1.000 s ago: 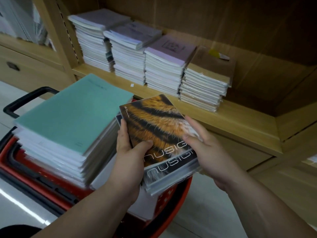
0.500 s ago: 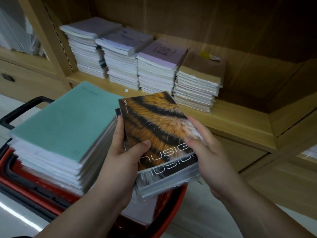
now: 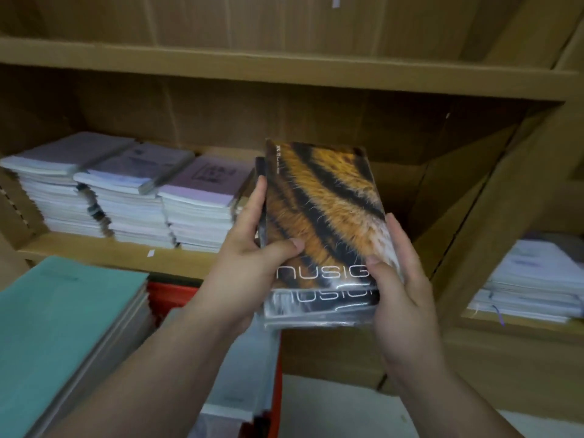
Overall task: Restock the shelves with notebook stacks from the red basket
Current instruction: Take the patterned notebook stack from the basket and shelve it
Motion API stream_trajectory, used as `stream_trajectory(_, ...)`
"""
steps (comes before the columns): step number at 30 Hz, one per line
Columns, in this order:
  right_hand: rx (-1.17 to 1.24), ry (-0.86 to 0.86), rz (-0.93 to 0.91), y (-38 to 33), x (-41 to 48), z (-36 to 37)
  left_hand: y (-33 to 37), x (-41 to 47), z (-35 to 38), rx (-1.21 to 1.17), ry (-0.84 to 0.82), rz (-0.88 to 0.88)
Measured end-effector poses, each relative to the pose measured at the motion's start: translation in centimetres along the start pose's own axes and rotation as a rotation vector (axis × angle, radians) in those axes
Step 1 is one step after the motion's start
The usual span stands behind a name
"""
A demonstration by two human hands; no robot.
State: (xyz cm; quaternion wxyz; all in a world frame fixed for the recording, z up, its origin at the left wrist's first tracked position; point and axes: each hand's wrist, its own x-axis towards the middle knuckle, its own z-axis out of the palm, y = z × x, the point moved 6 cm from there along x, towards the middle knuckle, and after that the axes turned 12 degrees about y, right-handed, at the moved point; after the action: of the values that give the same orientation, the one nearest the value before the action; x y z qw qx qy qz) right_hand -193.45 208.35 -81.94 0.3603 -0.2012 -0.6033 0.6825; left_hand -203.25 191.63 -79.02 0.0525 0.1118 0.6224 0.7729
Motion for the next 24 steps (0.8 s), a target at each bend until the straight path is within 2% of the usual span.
stream_trajectory(8, -0.049, 0.206, 0.054, 3.8, 6.0, -5.7, -6.0, 6.0, 8.9, 0.129, -0.175, -0.169)
stream_trajectory(14, -0.130, 0.238, 0.144, 8.6, 9.2, -6.7, -11.5, 8.4, 10.5, 0.253, -0.165, -0.280)
stream_trajectory(17, -0.239, 0.172, 0.138, 10.1, 10.1, -5.9, -12.7, 7.7, 9.8, 0.452, -0.172, -0.221)
stream_trajectory(21, -0.241, 0.160, 0.160, 10.8, 11.3, -5.2, -12.2, 6.0, 7.7, 0.726, -0.254, -0.090)
stream_trajectory(24, -0.278, 0.176, 0.163, 11.0, 11.1, -4.8, -11.3, 4.4, 6.7, 1.058, -0.271, 0.105)
